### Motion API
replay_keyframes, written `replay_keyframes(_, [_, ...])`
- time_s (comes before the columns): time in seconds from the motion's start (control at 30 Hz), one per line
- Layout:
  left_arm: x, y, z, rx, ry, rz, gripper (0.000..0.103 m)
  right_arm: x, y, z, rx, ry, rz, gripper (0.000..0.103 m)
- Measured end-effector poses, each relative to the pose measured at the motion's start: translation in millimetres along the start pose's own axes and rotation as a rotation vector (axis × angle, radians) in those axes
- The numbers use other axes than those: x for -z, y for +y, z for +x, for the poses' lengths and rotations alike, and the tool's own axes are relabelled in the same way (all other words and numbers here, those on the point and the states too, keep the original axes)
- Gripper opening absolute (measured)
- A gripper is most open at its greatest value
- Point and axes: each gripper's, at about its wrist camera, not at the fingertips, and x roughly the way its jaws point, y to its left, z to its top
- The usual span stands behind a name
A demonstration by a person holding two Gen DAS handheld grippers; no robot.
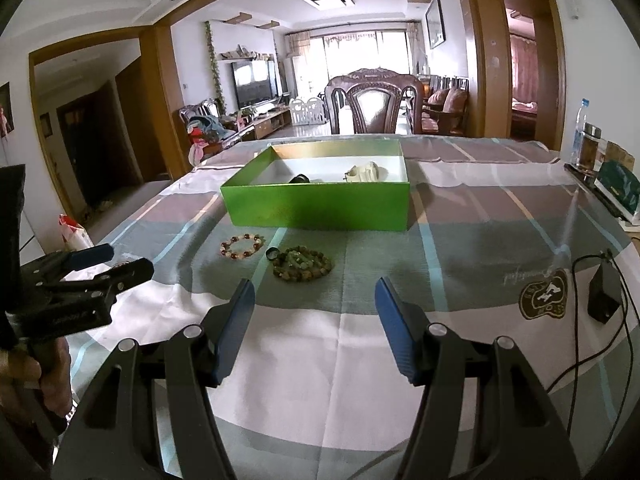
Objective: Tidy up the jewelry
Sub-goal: 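Withdraw both open tools from the box toward the remaining jewelry, then lower the left tool onto the red-and-white bead bracelet and close it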
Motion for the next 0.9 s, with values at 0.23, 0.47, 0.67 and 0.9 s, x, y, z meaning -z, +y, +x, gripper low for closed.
replay_keyframes(0.23, [-24, 14, 66, 0.001, 0.094, -0.016, 0.063, 1, -4, 25, -0.003, 0.046, -0.006, 0.062])
replay_keyframes(0.47, [-36, 15, 135, 0.002, 0.211, 0.016, 0.048, -6, -13, 55, 0.002, 0.098, -0.011, 0.062])
replay_keyframes(0.67, [-43, 15, 169, 0.004, 0.251, 0.007, 0.037, -17, -13, 87, 0.018, 0.14, -0.05, 0.06])
replay_keyframes(0.9, [-47, 14, 182, 0.0, 0.248, 0.012, 0.012, -24, -12, 129, 0.027, 0.225, -0.076, 0.044])
